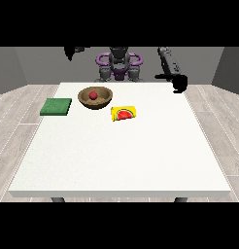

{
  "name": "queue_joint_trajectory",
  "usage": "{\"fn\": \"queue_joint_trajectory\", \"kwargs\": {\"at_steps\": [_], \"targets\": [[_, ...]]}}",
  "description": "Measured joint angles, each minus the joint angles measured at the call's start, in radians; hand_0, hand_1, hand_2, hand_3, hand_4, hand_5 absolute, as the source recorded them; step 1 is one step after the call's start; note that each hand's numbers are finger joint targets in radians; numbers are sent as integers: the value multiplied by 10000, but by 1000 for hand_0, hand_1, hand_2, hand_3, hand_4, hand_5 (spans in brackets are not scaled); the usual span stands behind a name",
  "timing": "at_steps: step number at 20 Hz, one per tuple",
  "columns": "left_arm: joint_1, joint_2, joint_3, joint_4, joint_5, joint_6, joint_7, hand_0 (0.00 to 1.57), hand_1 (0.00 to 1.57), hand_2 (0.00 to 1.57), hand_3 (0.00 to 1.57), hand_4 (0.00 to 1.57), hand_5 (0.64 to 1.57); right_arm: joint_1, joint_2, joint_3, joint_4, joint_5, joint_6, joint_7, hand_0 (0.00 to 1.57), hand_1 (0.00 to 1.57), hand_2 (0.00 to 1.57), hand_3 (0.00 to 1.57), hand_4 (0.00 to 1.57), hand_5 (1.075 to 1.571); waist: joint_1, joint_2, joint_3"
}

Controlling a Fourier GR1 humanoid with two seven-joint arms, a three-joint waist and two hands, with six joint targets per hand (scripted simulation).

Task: Pick the cup and pour the ball into the bowl, then pick the bowl and place it on the pad

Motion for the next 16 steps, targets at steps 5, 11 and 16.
{"fn": "queue_joint_trajectory", "kwargs": {"at_steps": [5,11,16], "targets": [[-694,1782,525,292,641,-1538,682,0,0,0,0,0,1515,67,304,138,597,357,-111,-647,0,0,0,0,477,1570,88,665,40],[-1623,3022,384,-95,629,-1877,1984,0,0,0,0,0,1523,-156,627,-160,2823,378,21,-2038,0,0,0,0,415,1570,351,855,71],[-2276,3856,387,-434,733,-1986,3046,0,0,0,0,0,1541,-451,542,-741,4926,-42,615,-3288,0,0,0,0,332,1571,387,963,78]]}}
